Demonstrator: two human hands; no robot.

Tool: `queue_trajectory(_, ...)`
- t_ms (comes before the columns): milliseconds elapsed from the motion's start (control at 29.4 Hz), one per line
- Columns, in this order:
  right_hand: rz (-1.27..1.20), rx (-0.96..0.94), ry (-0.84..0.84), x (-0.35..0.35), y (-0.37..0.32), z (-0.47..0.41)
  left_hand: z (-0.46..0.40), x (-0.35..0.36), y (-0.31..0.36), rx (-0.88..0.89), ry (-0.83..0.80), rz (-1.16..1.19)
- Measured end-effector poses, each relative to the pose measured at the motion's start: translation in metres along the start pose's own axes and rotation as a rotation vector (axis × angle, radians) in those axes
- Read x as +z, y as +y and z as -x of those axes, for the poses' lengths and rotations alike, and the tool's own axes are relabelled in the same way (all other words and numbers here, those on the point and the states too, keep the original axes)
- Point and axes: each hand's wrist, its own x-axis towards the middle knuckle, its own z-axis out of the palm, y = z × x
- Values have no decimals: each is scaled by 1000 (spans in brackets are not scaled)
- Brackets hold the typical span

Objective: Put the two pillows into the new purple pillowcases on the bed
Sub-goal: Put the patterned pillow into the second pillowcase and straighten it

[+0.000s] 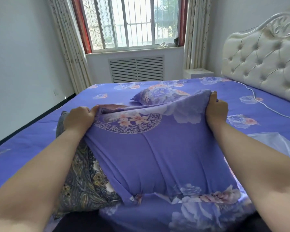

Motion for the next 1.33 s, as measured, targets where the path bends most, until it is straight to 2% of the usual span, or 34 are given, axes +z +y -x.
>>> queue_trajectory(68, 39, 18, -14, 3, 3, -1, -1, 1, -9, -32, 41, 39)
queue_trajectory(204, 80, 31, -69, 11, 5, -8, -3, 13, -3, -84, 2, 125)
queue_trajectory(340, 163, 84, -150, 25, 10, -3, 4, 39, 14, -234, -173, 270)
queue_trajectory(408, 268, 39, -319, 42, 17, 16, 14, 53, 32, -266, -340, 344)
queue_trajectory(476, 338, -23, -630, 62, 25, 46, 31, 67, 52, -245, -515, 374)
queue_trajectory(544, 462, -144, -821, 77, 34, 80, 48, 84, 67, -181, -587, 372)
queue_trajectory(612, 506, -288, -796, 88, 38, 108, 62, 100, 80, -167, -524, 347)
queue_trajectory(714, 482, -380, -685, 93, 39, 125, 78, 102, 98, -263, -291, 466)
queue_trajectory(782, 613, -394, -692, 90, 46, 120, 87, 87, 86, -324, -73, 535)
queue_trajectory(850, 764, -394, -707, 85, 57, 110, 95, 80, 47, -338, 77, 414)
queue_trajectory(918, 822, -398, -698, 80, 66, 100, 104, 82, 3, -405, 22, 260)
queue_trajectory(952, 811, -401, -670, 78, 68, 95, 107, 86, -9, -446, -35, 259)
queue_trajectory(1054, 654, -254, -450, 66, 82, 84, 104, 94, -10, -452, -83, 355)
queue_trajectory(1122, 488, 53, -317, 50, 99, 76, 103, 96, -1, -438, -57, 411)
queue_trajectory(1190, 381, 353, -305, 34, 119, 68, 106, 98, 1, -476, -32, 454)
queue_trajectory(1224, 375, 438, -337, 27, 128, 67, 109, 98, 1, -507, -28, 479)
queue_trajectory(1326, 407, 508, -418, 14, 148, 72, 119, 96, 11, -659, 56, 639)
